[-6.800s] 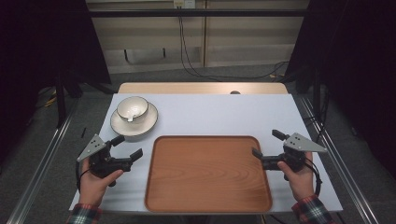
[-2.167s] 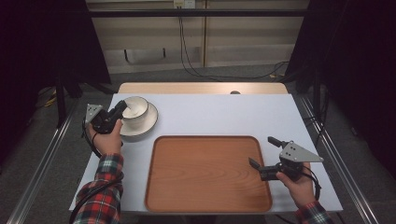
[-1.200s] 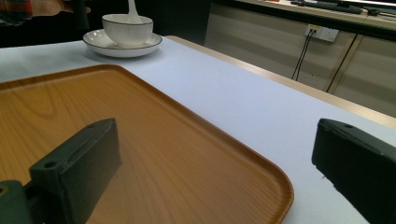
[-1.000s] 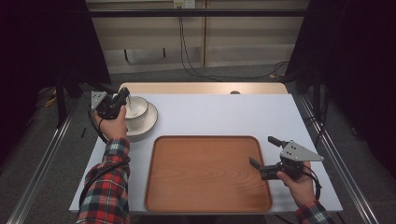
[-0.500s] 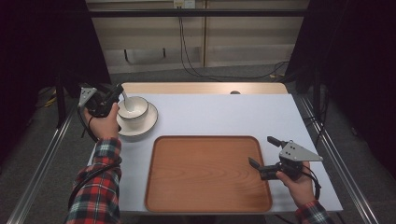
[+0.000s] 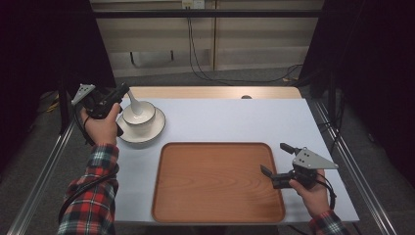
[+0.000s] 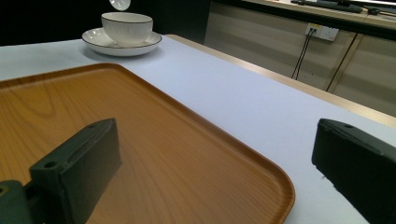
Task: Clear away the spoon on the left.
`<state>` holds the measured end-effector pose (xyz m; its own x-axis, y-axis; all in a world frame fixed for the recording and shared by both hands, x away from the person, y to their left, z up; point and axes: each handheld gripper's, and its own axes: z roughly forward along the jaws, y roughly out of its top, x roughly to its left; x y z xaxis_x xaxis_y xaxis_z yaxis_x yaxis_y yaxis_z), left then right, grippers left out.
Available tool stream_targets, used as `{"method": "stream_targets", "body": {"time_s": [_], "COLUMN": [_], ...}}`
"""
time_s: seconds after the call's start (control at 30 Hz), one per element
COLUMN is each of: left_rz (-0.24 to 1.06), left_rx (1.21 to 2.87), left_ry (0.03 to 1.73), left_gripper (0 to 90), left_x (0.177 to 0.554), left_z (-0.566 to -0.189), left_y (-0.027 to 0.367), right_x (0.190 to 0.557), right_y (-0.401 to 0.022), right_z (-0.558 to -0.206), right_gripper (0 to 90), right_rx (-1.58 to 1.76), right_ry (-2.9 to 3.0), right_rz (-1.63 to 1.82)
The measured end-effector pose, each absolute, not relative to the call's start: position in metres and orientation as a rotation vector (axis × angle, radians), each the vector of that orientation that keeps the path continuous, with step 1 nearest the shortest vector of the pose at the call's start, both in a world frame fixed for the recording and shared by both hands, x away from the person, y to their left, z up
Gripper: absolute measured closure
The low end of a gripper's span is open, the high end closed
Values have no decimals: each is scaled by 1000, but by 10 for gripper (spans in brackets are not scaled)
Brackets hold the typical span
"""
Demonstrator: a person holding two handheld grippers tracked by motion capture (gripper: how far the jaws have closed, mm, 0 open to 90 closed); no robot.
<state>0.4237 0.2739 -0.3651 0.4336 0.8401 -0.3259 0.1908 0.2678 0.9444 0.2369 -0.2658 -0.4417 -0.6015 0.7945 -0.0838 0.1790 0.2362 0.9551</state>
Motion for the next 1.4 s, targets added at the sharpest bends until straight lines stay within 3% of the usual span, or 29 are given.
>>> {"method": "stream_targets", "body": {"time_s": [0.57,1.4], "left_rz": [402,276], "left_rx": [1328,1450], "left_ry": [1006,898], "left_gripper": [858,858], "left_x": [410,384], "left_z": [-355,-365], "left_y": [259,233], "right_x": [237,237], "right_y": [-266,-264], "right_z": [-442,-442], "right_gripper": [10,10], "right_rx": [884,878], "right_ry": [1937,1952], "right_rz": [1385,1380]}}
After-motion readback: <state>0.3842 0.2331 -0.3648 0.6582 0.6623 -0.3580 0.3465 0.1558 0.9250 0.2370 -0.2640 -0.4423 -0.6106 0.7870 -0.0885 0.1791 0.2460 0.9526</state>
